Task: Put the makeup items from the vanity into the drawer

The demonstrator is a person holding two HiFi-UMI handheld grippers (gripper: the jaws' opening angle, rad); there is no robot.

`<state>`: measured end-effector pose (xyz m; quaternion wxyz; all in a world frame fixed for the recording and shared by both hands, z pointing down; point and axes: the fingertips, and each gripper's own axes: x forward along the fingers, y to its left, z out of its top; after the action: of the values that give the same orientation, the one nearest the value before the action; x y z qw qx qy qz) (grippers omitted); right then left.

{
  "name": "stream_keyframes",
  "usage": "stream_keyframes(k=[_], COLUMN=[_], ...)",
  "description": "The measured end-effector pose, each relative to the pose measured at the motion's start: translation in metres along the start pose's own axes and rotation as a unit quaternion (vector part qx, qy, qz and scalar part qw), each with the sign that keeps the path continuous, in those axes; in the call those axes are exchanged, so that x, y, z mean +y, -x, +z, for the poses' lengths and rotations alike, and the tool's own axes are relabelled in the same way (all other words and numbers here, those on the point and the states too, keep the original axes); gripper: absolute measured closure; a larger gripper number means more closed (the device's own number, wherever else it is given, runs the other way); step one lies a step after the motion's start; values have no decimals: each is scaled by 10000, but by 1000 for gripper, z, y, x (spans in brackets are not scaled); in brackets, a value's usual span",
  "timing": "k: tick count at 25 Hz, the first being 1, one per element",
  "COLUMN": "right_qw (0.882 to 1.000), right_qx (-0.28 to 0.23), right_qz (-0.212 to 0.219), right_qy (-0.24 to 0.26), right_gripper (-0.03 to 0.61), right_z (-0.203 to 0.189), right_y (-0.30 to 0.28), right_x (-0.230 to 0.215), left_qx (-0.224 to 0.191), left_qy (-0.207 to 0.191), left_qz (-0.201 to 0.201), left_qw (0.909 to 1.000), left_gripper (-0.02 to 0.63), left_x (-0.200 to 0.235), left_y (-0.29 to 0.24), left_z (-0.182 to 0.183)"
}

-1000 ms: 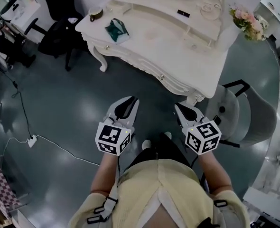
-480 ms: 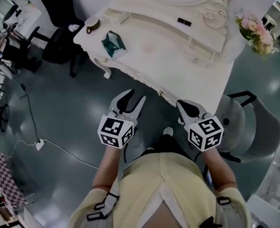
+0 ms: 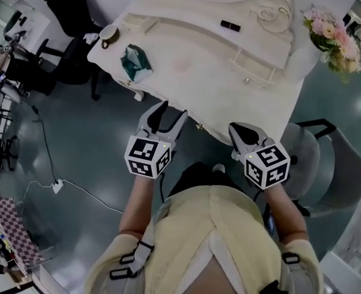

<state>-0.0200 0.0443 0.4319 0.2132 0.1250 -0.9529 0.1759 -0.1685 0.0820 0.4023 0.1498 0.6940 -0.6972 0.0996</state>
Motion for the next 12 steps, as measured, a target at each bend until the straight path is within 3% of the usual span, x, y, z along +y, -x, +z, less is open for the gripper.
stream_keyframes(k=[12], right_qw=[9990], right_qx=[160], right_qz=[-294], right_qy=[-289], right_gripper=[577], right_z=[17], right_y=[-36], right_x=[-42], left_qx=[728], left_qy=[-195], left_qz=[240], left_qw=[9969], left_gripper=[371], left_x=[70], left_y=[-83], left_z=[-7])
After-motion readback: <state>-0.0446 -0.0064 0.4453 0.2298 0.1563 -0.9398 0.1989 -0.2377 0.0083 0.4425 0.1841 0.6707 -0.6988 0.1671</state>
